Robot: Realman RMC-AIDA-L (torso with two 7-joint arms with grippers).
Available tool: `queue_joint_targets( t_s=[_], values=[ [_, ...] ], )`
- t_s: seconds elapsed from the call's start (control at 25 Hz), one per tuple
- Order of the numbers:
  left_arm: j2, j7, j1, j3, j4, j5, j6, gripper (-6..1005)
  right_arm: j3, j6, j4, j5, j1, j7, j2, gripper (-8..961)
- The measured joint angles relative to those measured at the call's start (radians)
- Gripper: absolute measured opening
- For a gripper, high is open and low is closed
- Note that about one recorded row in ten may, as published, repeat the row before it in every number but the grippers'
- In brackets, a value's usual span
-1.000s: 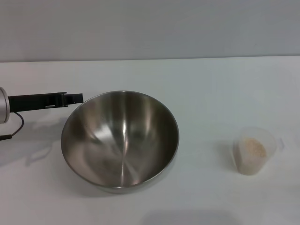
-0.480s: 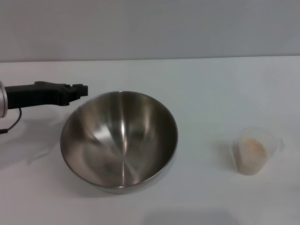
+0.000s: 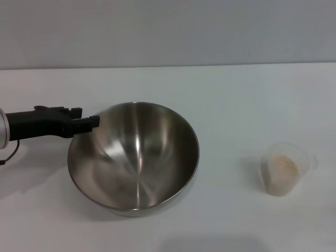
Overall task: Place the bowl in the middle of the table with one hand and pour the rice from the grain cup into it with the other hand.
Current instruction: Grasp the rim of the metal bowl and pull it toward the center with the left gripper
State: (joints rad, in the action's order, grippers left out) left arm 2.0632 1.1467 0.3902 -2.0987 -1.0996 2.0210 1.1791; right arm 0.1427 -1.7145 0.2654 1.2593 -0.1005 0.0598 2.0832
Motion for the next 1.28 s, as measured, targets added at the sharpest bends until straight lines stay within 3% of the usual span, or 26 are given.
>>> queue_joint_targets(
  t_s=[0.4,1.28],
  values=[
    [0.001,0.016,-0.017,0.04,0.006,-0.003,-0.048,810,0.0,0.006,0.0,0.0,0.0,0.0,0.0,715],
    [-0.001,0.016,-0.008,0.13,0.059,0.009,-0.109,785,-0.008,0.007,0.0,0.0,-0.002,0.0,0.0,716]
  ],
)
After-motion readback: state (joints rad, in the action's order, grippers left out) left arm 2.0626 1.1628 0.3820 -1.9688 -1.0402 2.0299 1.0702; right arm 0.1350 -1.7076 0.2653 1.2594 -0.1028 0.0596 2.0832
